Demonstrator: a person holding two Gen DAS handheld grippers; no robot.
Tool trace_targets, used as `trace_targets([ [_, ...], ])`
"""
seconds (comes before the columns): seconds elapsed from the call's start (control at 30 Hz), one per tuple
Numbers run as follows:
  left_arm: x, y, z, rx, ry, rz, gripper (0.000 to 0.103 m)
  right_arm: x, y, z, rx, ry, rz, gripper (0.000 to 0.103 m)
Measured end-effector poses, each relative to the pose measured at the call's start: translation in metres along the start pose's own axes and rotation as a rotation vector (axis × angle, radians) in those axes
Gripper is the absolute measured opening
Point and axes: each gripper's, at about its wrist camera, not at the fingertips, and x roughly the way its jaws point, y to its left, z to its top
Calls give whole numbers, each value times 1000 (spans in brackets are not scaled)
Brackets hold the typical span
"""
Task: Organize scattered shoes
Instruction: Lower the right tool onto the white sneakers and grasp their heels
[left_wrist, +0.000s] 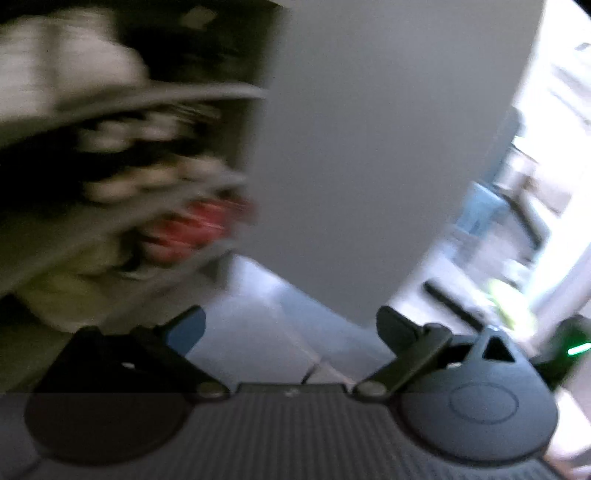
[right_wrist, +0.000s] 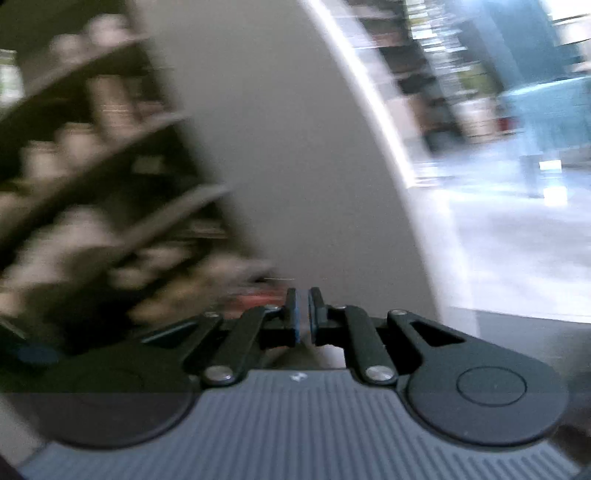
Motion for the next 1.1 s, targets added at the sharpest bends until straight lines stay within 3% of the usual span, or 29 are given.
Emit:
trace_targets([
  [0.03,21,-19,5,15,28,-58,101,2,-22,-10,4,14,-86,9],
  [0.07,25,-24,5,20,32,-57,101,4,-56,-27,18,41,-219,9],
  [0.17,67,-53,2,77,77,-31,101,-3,-135,-71,152,136,-411,9],
  [0.27,92,-54,-13,45,92,-67,101,-23,-185,-103,228,202,-539,9],
  [0.33,108,-47,-31,-7,174,-31,100,-36,-210,-113,217,220,-614,11],
  [0.4,111,-45,-37,0,211,51,99,-49,-239,-111,181,201,-689,37],
  [0.47,108,-47,-40,31,192,111,99,-61,-267,-100,171,114,-747,91],
  [0.5,104,-49,-40,63,169,163,99,-65,-281,-93,157,69,-777,96],
  [0.63,84,-47,-39,111,77,300,101,-72,-352,-82,135,55,-912,97],
  [0.73,81,-46,-41,117,94,328,101,-69,-406,-86,201,148,-1024,96],
  [0.8,78,-46,-48,116,108,339,101,-62,-435,-91,242,225,-1041,84],
  [0.83,77,-47,-47,116,107,339,101,-58,-446,-94,263,251,-1040,72],
  [0.9,77,-53,-50,123,107,325,101,-49,-473,-103,332,328,-1032,62],
  [0.93,79,-58,-53,130,107,313,101,-42,-486,-108,362,373,-1021,44],
  [1.0,80,-67,-59,151,101,299,101,-27,-501,-114,350,428,-1037,44],
  [1.1,86,-76,-68,160,103,289,101,-22,-500,-116,330,390,-1062,44],
])
